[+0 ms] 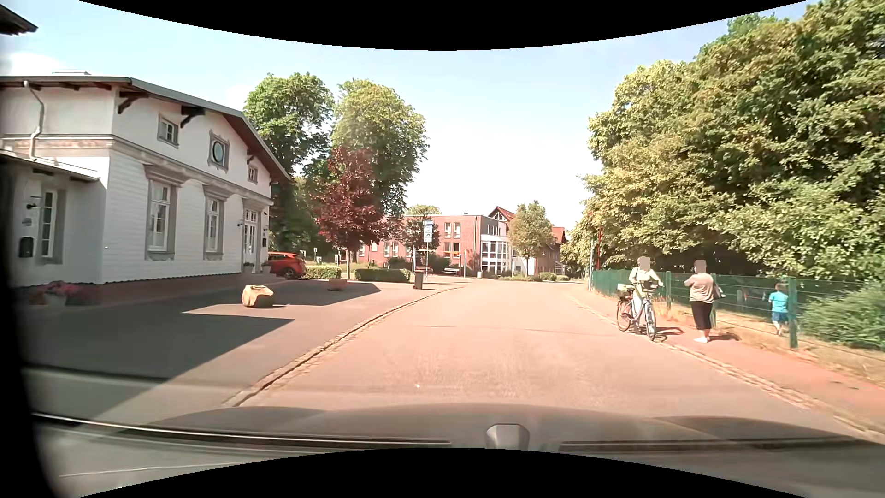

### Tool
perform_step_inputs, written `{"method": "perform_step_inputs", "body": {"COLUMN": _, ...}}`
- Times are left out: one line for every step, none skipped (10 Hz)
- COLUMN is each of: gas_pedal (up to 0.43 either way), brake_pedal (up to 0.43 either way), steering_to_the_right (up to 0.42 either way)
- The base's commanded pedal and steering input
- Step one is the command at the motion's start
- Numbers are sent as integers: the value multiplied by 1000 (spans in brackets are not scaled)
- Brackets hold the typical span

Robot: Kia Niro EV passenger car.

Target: Follow the waypoints while adhering to traffic rules and regulations

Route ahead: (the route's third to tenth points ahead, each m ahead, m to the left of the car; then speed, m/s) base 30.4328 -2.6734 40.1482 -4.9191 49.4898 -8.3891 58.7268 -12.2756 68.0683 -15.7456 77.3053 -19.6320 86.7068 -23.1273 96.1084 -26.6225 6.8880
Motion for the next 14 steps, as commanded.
{"method": "perform_step_inputs", "body": {"gas_pedal": 87, "brake_pedal": 6, "steering_to_the_right": 11}}
{"method": "perform_step_inputs", "body": {"gas_pedal": 79, "brake_pedal": 6, "steering_to_the_right": 11}}
{"method": "perform_step_inputs", "body": {"gas_pedal": 79, "brake_pedal": 6, "steering_to_the_right": 16}}
{"method": "perform_step_inputs", "body": {"gas_pedal": 79, "brake_pedal": 6, "steering_to_the_right": 22}}
{"method": "perform_step_inputs", "body": {"gas_pedal": 79, "brake_pedal": 6, "steering_to_the_right": 27}}
{"method": "perform_step_inputs", "body": {"gas_pedal": 67, "brake_pedal": 6, "steering_to_the_right": 31}}
{"method": "perform_step_inputs", "body": {"gas_pedal": 67, "brake_pedal": 6, "steering_to_the_right": 38}}
{"method": "perform_step_inputs", "body": {"gas_pedal": 67, "brake_pedal": 6, "steering_to_the_right": 42}}
{"method": "perform_step_inputs", "body": {"gas_pedal": 79, "brake_pedal": 6, "steering_to_the_right": 47}}
{"method": "perform_step_inputs", "body": {"gas_pedal": 87, "brake_pedal": 6, "steering_to_the_right": 57}}
{"method": "perform_step_inputs", "body": {"gas_pedal": 87, "brake_pedal": 6, "steering_to_the_right": 67}}
{"method": "perform_step_inputs", "body": {"gas_pedal": 98, "brake_pedal": 6, "steering_to_the_right": 78}}
{"method": "perform_step_inputs", "body": {"gas_pedal": 130, "brake_pedal": 6, "steering_to_the_right": 84}}
{"method": "perform_step_inputs", "body": {"gas_pedal": 138, "brake_pedal": 6, "steering_to_the_right": 90}}
